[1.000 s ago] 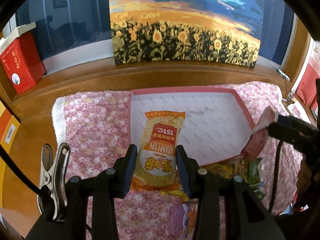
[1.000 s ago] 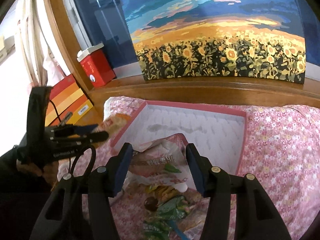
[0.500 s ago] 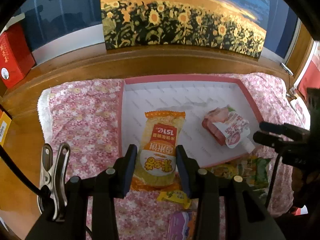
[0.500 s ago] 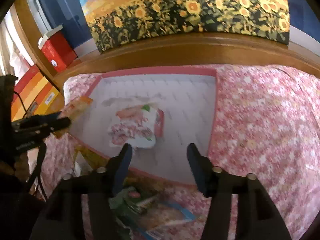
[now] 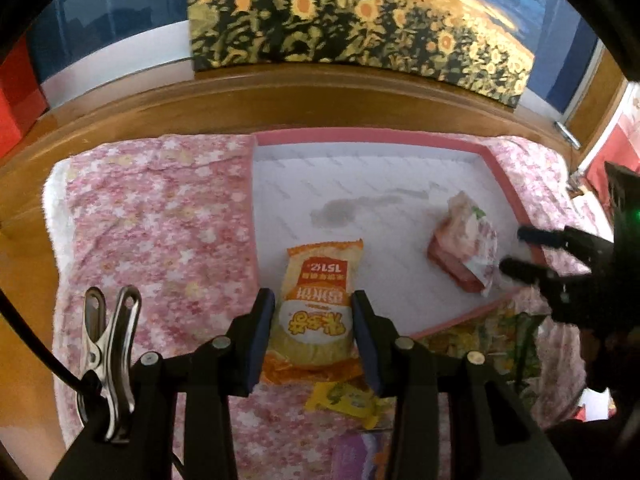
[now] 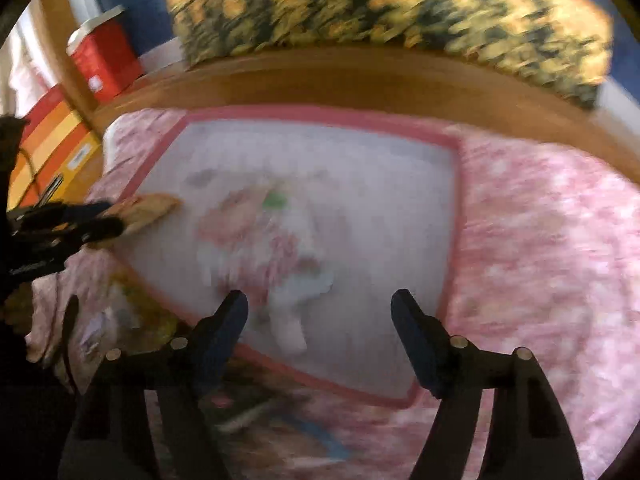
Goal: Organize snacks
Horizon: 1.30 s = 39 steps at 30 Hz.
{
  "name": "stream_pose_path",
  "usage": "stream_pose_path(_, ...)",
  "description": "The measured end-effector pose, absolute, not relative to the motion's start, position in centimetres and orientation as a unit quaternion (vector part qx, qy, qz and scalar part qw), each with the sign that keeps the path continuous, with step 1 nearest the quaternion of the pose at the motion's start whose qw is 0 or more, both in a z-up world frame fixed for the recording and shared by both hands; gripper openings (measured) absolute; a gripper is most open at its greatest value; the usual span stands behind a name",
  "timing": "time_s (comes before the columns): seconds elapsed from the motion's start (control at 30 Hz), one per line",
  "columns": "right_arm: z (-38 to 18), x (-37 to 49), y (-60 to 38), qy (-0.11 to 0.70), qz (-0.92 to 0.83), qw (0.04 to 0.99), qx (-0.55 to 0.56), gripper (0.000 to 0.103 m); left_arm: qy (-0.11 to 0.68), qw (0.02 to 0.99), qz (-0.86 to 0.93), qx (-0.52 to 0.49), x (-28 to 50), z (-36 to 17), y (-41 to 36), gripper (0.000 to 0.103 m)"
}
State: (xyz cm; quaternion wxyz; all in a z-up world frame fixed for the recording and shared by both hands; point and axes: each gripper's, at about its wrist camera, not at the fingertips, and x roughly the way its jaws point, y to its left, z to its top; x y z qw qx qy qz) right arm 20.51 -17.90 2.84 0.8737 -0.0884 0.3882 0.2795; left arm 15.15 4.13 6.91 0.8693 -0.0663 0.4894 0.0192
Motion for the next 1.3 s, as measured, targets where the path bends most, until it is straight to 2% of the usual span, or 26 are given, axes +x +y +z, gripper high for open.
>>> stream_pose_path(0.13, 4.8, 20.0, -17.7, 0.317, 0.202, 0.917, -0.133, 0.076, 0.493, 0.868, 0.014, -0.053, 15.7, 6.9, 3.5, 0.041)
stream_pose_path(0.2, 5.6, 19.8, -17.7, 0.293, 0.213, 0.925, -0.116, 0.076, 0.492, 0.869, 0.013, -0.052, 15.8, 6.9, 3.4, 0.041)
stream_pose_path(0.47, 5.0, 22.6, -16.6, 0.355, 0.301, 0.885, 0.019, 0.075, 0.465, 0.883, 0.023, -0.061, 15.3, 8.2, 4.0, 0.043)
stream_pose_path(0.53, 4.8, 23.0, -16.0, 0.361, 0.298, 0.883, 0.021, 0.070, 0.457, 0.887, 0.022, -0.067, 15.0, 8.6, 4.3, 0.043)
stream_pose_path(0.6, 4.3, 23.7, -15.3, 0.371, 0.283, 0.885, 0.007, 0.048, 0.453, 0.888, 0.022, -0.075, 15.1, 8.7, 4.6, 0.043)
stream_pose_path(0.67, 3.5, 24.2, -14.4, 0.393, 0.302, 0.869, -0.008, 0.036, 0.452, 0.888, 0.022, -0.080, 15.2, 8.8, 4.7, 0.043)
stream_pose_path(0.77, 3.0, 23.4, -12.8, 0.382, 0.335, 0.859, -0.057, 0.035, 0.450, 0.889, 0.023, -0.084, 15.1, 8.9, 4.9, 0.043)
stream_pose_path(0.87, 3.1, 22.0, -11.7, 0.374, 0.374, 0.844, -0.089, 0.036, 0.447, 0.889, 0.024, -0.097, 14.4, 9.1, 5.2, 0.043)
stream_pose_path(0.93, 3.2, 21.2, -11.3, 0.363, 0.386, 0.843, -0.093, 0.041, 0.452, 0.886, 0.015, -0.106, 14.2, 8.8, 5.2, 0.043)
stream_pose_path(1.0, 3.3, 20.3, -11.3, 0.351, 0.376, 0.851, -0.102, 0.070, 0.471, 0.873, -0.015, -0.125, 14.2, 7.9, 5.0, 0.040)
stream_pose_path(1.03, 3.5, 19.7, -11.4, 0.341, 0.373, 0.856, -0.105, 0.074, 0.474, 0.870, -0.027, -0.135, 14.2, 7.5, 5.0, 0.040)
stream_pose_path(1.3, 5.2, 17.8, -14.2, 0.318, 0.356, 0.877, -0.064, 0.076, 0.445, 0.884, -0.031, -0.139, 14.0, 8.6, 4.4, 0.039)
